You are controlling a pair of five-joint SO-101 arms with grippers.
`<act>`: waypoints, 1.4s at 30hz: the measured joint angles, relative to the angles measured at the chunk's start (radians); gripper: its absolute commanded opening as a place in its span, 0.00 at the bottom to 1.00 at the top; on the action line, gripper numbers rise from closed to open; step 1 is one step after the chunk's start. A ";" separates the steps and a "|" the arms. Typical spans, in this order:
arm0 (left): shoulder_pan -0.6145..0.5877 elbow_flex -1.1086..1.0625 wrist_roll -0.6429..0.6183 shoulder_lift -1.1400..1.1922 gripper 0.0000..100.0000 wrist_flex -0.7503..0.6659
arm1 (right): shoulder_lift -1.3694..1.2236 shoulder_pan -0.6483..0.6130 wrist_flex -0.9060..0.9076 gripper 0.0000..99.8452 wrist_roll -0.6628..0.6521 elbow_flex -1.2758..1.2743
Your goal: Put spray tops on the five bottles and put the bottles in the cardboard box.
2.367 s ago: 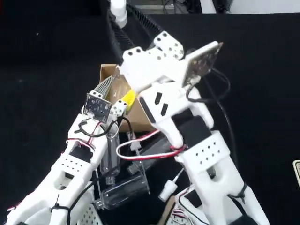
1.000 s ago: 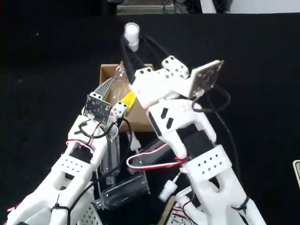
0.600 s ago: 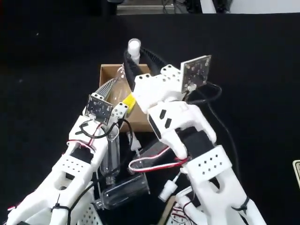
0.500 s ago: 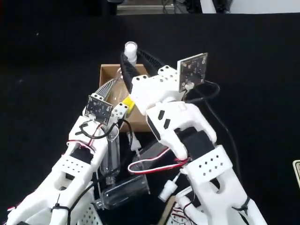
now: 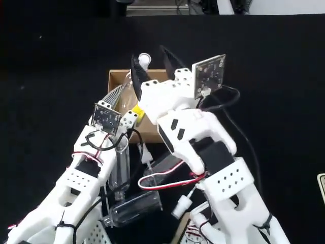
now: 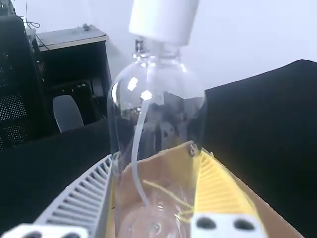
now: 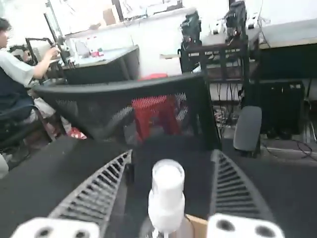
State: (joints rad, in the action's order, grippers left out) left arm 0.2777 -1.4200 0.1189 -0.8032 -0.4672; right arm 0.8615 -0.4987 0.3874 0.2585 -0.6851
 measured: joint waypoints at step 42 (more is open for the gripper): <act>-1.109 0.308 -0.252 0.497 0.03 -0.181 | 0.129 0.433 0.199 0.11 -0.215 -0.681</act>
State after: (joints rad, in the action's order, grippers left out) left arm -0.8316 -1.1116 -0.1327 -0.3061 -0.6483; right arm 0.9904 -0.0660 0.5869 0.0437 -1.3663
